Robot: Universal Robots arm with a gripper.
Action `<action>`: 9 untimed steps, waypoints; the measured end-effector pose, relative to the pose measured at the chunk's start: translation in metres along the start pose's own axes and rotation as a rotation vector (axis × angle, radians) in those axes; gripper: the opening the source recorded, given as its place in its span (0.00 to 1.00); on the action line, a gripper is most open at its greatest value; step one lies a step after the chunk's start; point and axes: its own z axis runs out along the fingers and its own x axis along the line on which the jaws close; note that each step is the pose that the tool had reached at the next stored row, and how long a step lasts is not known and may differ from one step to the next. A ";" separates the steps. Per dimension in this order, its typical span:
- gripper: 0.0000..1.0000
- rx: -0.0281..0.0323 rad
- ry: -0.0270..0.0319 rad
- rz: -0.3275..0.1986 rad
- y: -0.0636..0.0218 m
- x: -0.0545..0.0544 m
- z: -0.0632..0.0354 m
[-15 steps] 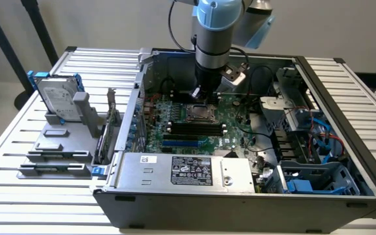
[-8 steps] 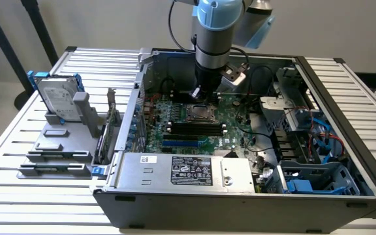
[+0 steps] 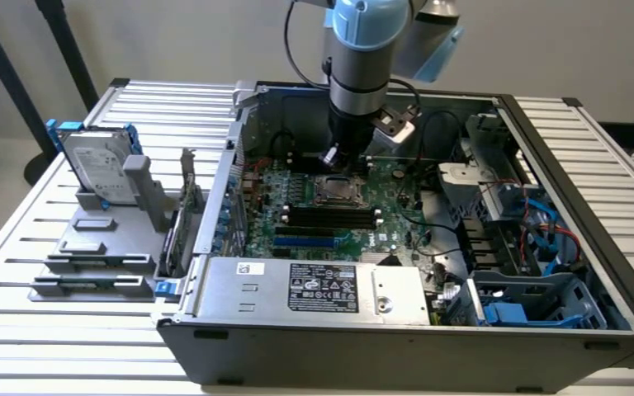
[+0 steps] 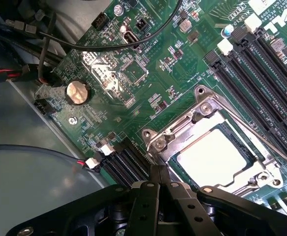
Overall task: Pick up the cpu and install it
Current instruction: 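Install the first cpu locking lever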
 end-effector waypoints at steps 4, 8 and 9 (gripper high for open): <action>0.11 0.0016 0.0017 0.000 -0.0092 -0.009 -0.0053; 0.11 0.0026 0.0026 0.000 -0.0210 -0.021 -0.0072; 0.11 0.0029 0.0030 0.000 -0.0231 -0.023 -0.0075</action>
